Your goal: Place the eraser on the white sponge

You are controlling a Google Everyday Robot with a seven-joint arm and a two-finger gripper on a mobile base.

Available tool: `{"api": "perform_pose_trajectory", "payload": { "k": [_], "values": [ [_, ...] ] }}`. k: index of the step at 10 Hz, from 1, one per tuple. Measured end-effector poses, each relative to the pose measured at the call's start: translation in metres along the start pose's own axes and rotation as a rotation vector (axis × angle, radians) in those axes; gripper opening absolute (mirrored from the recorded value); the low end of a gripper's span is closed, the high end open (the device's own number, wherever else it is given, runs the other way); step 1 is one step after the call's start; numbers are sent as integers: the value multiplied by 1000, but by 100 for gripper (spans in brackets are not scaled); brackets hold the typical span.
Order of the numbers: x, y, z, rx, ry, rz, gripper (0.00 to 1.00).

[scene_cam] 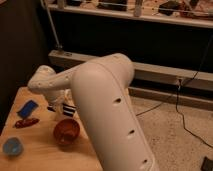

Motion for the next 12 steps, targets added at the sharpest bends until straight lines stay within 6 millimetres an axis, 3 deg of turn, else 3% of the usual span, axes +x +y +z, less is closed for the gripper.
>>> {"api": "perform_pose_trajectory", "payload": {
  "k": [4, 8, 12],
  "values": [
    [-78, 18, -2, 35, 22, -115, 0],
    [-129, 36, 7, 17, 24, -174, 0],
    [-170, 34, 15, -12, -47, -146, 0]
  ]
}}
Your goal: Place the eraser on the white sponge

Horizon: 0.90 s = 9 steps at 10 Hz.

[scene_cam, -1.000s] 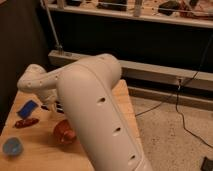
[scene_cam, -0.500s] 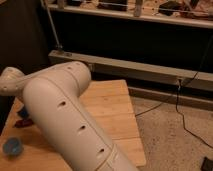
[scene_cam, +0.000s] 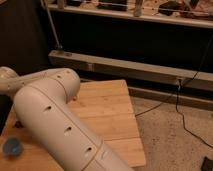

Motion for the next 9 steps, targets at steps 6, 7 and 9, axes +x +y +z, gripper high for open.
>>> {"api": "perform_pose_trajectory", "payload": {
  "k": [6, 7, 9],
  "values": [
    [-37, 4, 10, 21, -21, -20, 25],
    [-44, 2, 7, 41, -30, -19, 33],
    [-53, 0, 0, 79, -33, -27, 56]
  ]
}}
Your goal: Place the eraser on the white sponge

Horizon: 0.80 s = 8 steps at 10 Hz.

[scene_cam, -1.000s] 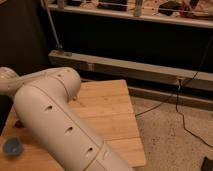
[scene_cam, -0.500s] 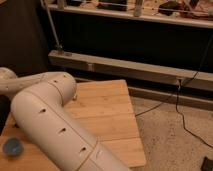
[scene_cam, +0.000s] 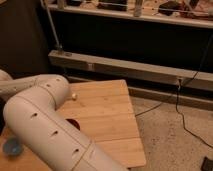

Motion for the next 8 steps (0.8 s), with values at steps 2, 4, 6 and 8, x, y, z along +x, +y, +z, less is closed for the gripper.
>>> {"api": "perform_pose_trajectory", "payload": {
  "k": [2, 4, 6, 8],
  "values": [
    [10, -1, 6, 13, 45, -5, 76],
    [21, -5, 12, 7, 84, 17, 80],
    [25, -5, 18, -51, 89, 88, 80],
    [25, -6, 21, -103, 85, 140, 80]
  ]
}}
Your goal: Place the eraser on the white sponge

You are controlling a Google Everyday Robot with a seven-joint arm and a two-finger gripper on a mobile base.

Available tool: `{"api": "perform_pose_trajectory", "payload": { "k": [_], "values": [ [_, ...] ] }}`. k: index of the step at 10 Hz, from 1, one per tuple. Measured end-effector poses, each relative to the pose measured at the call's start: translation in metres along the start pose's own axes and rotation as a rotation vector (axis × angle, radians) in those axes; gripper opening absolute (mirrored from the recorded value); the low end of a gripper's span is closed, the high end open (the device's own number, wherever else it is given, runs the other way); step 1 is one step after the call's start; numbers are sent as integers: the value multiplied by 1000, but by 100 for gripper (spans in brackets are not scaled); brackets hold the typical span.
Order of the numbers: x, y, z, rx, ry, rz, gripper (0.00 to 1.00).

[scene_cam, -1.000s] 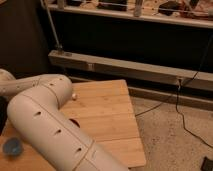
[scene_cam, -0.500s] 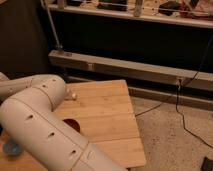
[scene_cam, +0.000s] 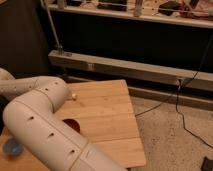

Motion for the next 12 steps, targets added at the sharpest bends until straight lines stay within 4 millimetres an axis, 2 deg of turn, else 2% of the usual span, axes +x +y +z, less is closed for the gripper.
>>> {"api": "perform_pose_trajectory", "payload": {
  "k": [3, 4, 6, 8, 9, 10, 12],
  "values": [
    [-5, -12, -16, -12, -29, 38, 80],
    [-7, -22, -38, 3, -48, 60, 80],
    [4, -51, -78, 37, -73, 149, 80],
    [18, -80, -105, 47, -109, 270, 80],
    [33, -107, -128, 44, -148, 395, 80],
    [41, -119, -137, 40, -168, 450, 80],
    [78, -159, -158, 49, -217, 623, 80]
  ]
}}
